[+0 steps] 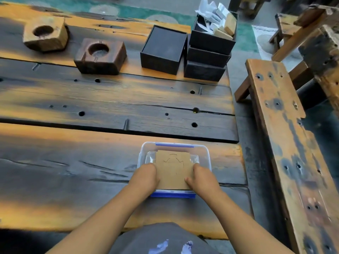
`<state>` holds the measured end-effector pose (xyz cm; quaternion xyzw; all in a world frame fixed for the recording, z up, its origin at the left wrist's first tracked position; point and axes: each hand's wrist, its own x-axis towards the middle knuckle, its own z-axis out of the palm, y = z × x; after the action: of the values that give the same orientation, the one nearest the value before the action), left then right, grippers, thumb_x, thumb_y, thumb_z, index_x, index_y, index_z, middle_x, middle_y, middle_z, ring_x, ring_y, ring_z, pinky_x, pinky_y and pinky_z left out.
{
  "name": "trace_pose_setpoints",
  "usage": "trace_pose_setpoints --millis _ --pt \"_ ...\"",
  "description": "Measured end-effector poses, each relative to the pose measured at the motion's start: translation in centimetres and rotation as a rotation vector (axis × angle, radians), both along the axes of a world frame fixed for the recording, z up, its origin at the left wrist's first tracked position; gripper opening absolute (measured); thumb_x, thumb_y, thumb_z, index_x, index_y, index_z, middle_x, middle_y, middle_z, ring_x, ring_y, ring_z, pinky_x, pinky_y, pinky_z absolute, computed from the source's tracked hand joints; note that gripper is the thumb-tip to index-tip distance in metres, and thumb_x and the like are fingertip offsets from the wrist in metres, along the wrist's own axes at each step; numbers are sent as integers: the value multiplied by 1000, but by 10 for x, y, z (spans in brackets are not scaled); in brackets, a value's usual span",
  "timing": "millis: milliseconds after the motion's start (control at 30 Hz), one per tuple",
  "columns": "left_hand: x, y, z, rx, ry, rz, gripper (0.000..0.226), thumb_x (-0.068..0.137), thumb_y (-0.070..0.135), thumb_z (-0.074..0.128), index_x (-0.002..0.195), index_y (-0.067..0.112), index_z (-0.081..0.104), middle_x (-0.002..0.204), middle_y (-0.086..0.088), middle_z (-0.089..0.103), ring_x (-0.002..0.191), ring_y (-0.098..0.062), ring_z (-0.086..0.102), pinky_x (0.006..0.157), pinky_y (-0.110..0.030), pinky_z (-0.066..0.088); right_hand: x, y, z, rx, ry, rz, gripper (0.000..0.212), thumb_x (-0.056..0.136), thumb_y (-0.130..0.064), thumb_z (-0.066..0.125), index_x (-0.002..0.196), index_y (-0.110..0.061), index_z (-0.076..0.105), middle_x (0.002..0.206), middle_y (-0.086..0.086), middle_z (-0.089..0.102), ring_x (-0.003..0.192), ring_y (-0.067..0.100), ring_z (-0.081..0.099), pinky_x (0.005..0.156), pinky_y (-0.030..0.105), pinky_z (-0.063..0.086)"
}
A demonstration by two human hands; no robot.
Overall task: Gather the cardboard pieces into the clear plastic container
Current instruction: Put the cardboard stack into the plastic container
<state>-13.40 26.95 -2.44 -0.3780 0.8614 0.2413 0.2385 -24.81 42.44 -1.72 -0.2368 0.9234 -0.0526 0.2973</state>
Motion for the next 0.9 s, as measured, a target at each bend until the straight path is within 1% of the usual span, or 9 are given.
trace_pose_setpoints --millis 167,267,333,400,500,567,633,767,900 --pt "-10 -7 10 87 -90 23 25 91 20 53 109 7 63 114 -15 70 98 -30 65 77 -33 47 -7 -2 2 55 -64 67 36 86 -37 57 112 -12 50 110 12 67 99 32 64 73 36 47" --pt "-14 -20 14 234 -94 124 49 86 32 65 129 13 49 121 -8 66 103 -26 63 80 -31 47 -20 -6 5 39 -146 15 42 83 -39 60 114 -14 50 115 9 65 103 29 62 74 33 45" --pt "-17 -26 14 358 -55 206 58 81 33 73 129 16 46 117 -3 65 98 -22 62 80 -31 50 -27 -11 5 -2 -225 -63 50 80 -41 63 120 -14 50 118 7 64 104 26 62 82 34 51" --pt "-23 -31 12 448 -15 286 59 77 30 79 126 16 50 118 -3 66 104 -23 64 90 -36 54 -32 -18 4 -11 -312 -120 56 78 -44 65 123 -15 51 121 5 63 105 24 63 89 37 53" --pt "-33 -40 12 525 -59 306 56 78 30 81 124 14 53 115 -4 65 104 -25 64 88 -37 55 -37 -27 0 12 -421 -138 61 77 -47 69 126 -15 50 123 4 63 107 22 63 91 36 54" --pt "-39 -44 9 577 -105 310 53 79 29 80 122 12 55 118 -7 67 107 -29 66 89 -41 57 -41 -31 -2 37 -500 -145 63 76 -49 71 127 -18 49 122 2 63 104 22 63 79 35 56" --pt "-42 -47 6 622 -131 326 48 81 28 79 120 11 58 117 -11 69 107 -32 68 89 -44 58 -44 -32 -2 63 -585 -161 65 75 -52 72 128 -21 48 118 0 61 99 21 61 63 30 50" --pt "-46 -48 1 672 -169 327 39 82 28 79 111 17 57 109 -7 67 108 -33 66 89 -47 57 -51 -34 -4 118 -620 -124 72 72 -57 73 130 -25 47 123 1 59 105 25 61 81 42 56" --pt "-51 -52 2 700 -252 298 59 82 29 79 131 11 51 131 -14 60 120 -36 59 98 -55 52 -56 -36 -5 149 -641 -87 77 68 -60 75 132 -25 48 121 -1 58 103 24 60 81 41 56"
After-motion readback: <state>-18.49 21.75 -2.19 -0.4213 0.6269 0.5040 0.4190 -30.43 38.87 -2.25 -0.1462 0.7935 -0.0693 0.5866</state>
